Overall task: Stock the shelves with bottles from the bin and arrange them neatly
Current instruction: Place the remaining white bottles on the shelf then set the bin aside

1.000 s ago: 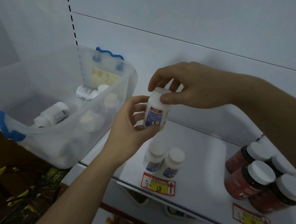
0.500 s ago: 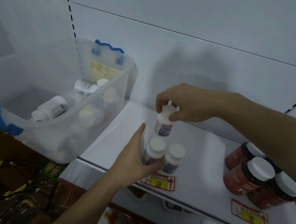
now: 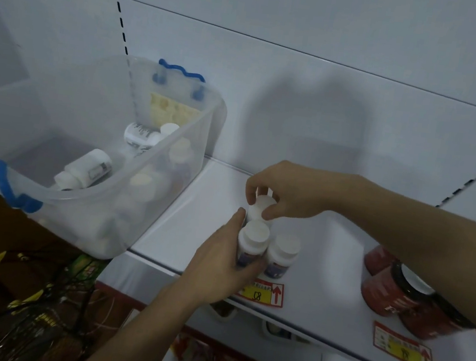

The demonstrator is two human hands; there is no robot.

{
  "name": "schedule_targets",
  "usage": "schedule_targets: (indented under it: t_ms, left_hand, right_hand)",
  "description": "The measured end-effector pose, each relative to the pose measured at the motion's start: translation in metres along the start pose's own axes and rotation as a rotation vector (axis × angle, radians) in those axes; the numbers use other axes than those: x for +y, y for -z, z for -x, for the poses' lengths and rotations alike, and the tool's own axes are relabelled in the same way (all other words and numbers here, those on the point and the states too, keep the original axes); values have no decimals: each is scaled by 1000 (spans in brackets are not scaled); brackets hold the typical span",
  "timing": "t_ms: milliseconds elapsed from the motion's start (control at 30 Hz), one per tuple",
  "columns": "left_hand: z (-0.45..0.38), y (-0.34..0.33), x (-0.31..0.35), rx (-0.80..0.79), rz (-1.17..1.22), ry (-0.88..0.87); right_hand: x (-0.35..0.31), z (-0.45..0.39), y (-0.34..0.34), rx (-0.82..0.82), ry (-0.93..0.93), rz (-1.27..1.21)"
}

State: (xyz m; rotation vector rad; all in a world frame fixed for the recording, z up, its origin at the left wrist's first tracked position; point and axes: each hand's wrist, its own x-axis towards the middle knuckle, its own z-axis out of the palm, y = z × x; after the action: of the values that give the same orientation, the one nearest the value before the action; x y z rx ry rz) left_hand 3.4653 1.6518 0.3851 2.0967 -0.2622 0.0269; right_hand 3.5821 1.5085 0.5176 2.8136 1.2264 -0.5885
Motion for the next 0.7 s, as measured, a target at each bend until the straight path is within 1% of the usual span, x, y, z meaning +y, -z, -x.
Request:
schedule_targets:
  t_ms: [300,400,433,500,600,700]
  left_hand:
    - [-2,-1,1,-8,20,20]
    - [4,13,10,-8,38,39]
    - [9,22,15,9,26,42]
    - [21,48,30,80,-34,12]
    - [38,99,68,207,-123,-105]
    - [52,154,102,241,-231,-176]
  right_hand:
    - [0,-3,-1,-43,0,-12]
    - [-1,0,7,-52,0,-14]
    - [-3,1,14,-23,7,-4]
    - [-8,2,33,83,30,11]
    - [-26,-6,70,267,88,4]
    - [-51,-30,104,392,183,-18]
